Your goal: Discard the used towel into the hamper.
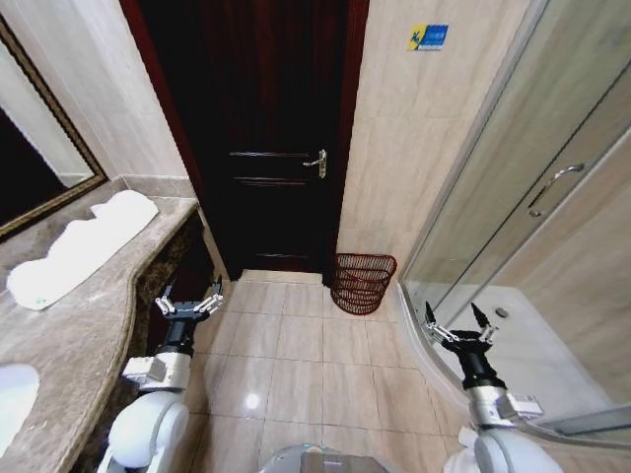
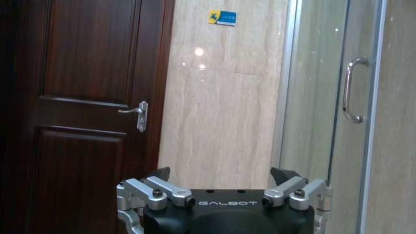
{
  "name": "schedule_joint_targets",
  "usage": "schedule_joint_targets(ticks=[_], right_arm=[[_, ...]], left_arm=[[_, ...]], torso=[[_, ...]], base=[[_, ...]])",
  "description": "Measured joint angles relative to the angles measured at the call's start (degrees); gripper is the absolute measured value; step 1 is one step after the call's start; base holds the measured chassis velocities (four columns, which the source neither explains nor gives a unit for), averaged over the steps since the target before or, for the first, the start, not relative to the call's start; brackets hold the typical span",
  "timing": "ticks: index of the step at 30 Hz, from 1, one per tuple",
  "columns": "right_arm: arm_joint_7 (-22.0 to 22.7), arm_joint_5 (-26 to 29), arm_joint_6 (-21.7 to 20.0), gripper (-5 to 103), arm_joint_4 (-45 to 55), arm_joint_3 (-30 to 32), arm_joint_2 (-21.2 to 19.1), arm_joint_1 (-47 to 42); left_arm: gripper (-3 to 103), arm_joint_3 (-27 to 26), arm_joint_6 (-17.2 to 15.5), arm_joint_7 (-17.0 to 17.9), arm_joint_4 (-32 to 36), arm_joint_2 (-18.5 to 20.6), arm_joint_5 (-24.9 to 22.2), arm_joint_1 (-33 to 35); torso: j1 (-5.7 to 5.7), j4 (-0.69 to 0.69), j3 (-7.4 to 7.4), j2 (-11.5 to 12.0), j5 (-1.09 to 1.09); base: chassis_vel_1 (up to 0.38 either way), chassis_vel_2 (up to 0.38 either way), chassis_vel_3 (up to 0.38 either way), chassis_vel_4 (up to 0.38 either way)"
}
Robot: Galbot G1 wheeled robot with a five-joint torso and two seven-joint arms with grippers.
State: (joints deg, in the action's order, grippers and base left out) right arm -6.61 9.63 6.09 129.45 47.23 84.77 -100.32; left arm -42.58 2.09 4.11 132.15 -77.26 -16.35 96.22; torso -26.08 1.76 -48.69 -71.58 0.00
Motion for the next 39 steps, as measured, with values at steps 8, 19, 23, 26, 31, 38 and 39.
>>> schedule_joint_targets(ticks=[8,19,23,26,31,38,39], right_arm=[[0.00,0.00,0.00,100,0.00,0.00,0.00,0.00],[0.00,0.00,0.00,100,0.00,0.00,0.00,0.00],[0.00,0.00,0.00,100,0.00,0.00,0.00,0.00],[0.00,0.01,0.00,100,0.00,0.00,0.00,0.00],[0.00,0.00,0.00,100,0.00,0.00,0.00,0.00],[0.00,0.00,0.00,100,0.00,0.00,0.00,0.00],[0.00,0.00,0.00,100,0.00,0.00,0.00,0.00]], left_arm=[[100,-0.02,0.02,-0.04,-1.18,-0.16,0.52,-0.01],[100,0.31,0.76,0.16,-5.02,-0.72,2.29,-1.52],[100,-0.01,0.65,0.19,-5.36,-0.20,1.92,-1.62],[100,-0.07,0.54,0.19,-5.55,0.06,1.59,-1.69],[100,0.48,-0.41,0.20,-5.45,0.56,1.05,-1.96],[100,1.43,-0.43,0.22,-5.45,-0.05,1.63,-2.10],[100,1.50,-0.38,0.24,-5.30,-0.25,1.73,-2.00]], torso=[[0.00,0.00,0.00,0.00,0.00],[0.00,0.00,0.00,0.00,0.00],[0.00,0.00,0.00,0.00,0.00],[0.00,0.00,0.00,0.00,0.00],[0.00,0.00,0.00,0.00,0.00],[0.00,0.00,0.00,0.01,0.00],[0.00,0.00,0.00,0.02,0.00]], base=[[0.000,0.000,0.000,0.000],[0.000,0.000,0.000,0.000],[0.000,0.000,0.000,0.000],[0.000,0.000,0.000,0.000],[0.000,0.000,0.000,0.000],[0.000,0.000,0.000,0.000],[0.000,0.000,0.000,0.000]])
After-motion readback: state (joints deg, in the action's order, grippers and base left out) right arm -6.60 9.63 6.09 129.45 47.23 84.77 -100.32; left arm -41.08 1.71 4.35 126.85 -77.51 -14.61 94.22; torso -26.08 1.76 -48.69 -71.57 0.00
